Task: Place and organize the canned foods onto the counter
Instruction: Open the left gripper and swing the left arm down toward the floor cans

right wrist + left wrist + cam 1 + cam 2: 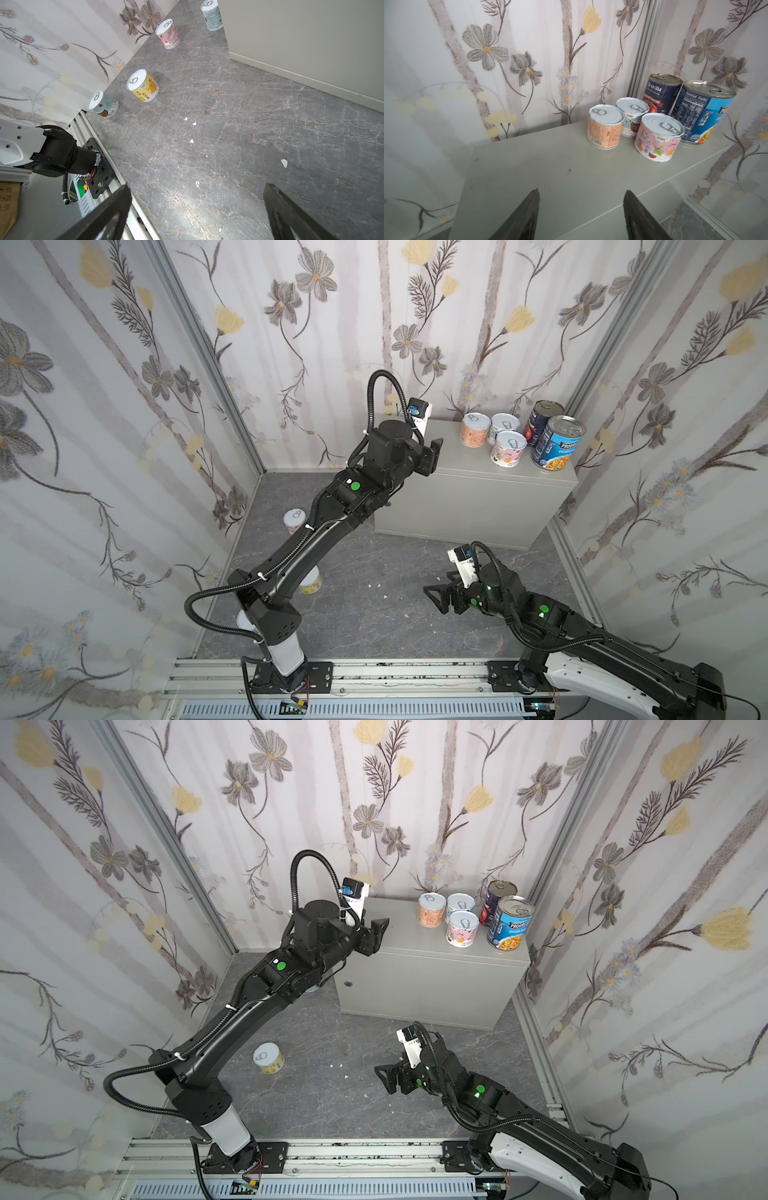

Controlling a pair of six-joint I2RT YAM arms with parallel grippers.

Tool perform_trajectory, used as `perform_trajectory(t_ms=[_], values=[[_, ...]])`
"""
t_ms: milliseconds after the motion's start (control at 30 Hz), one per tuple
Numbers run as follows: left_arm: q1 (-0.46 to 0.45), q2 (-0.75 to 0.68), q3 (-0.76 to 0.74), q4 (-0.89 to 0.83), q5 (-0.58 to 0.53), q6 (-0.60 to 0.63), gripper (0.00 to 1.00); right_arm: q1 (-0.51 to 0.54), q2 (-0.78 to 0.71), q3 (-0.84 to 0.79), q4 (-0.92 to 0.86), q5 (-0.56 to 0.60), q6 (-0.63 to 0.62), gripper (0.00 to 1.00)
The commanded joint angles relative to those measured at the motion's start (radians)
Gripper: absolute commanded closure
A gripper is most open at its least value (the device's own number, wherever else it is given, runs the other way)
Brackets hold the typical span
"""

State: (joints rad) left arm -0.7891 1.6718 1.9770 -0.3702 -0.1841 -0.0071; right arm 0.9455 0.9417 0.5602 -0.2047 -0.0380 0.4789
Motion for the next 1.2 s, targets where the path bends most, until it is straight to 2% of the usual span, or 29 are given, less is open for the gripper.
perform_trajectory(t_ms=[0,333,400,500,600,900,1167], values=[[0.015,-0.112,-0.144,0.027,-0.093,-0.049,0.34,0.049,0.016,0.024,0.000,0.056,0.036,0.00],[0.171,-0.542,-0.689,0.045,-0.161,-0.188,0.28,0.163,0.161,0.100,0.058,0.107,0.049,0.00],[0.203,-0.610,-0.784,0.045,-0.173,-0.219,0.23,0.174,0.196,0.116,0.072,0.107,0.046,0.00],[0.235,-0.680,-0.898,0.033,-0.182,-0.265,0.10,0.179,0.236,0.132,0.089,0.105,0.045,0.00],[0.252,-0.718,-0.993,0.000,-0.236,-0.293,0.00,0.179,0.261,0.133,0.105,0.111,0.046,0.00],[0.350,-0.790,-1.241,-0.007,-0.373,-0.519,0.00,0.179,0.308,0.100,0.155,0.101,0.053,0.00],[0.399,-0.685,-1.354,-0.013,-0.423,-0.708,0.00,0.177,0.320,0.073,0.173,0.101,0.051,0.00]])
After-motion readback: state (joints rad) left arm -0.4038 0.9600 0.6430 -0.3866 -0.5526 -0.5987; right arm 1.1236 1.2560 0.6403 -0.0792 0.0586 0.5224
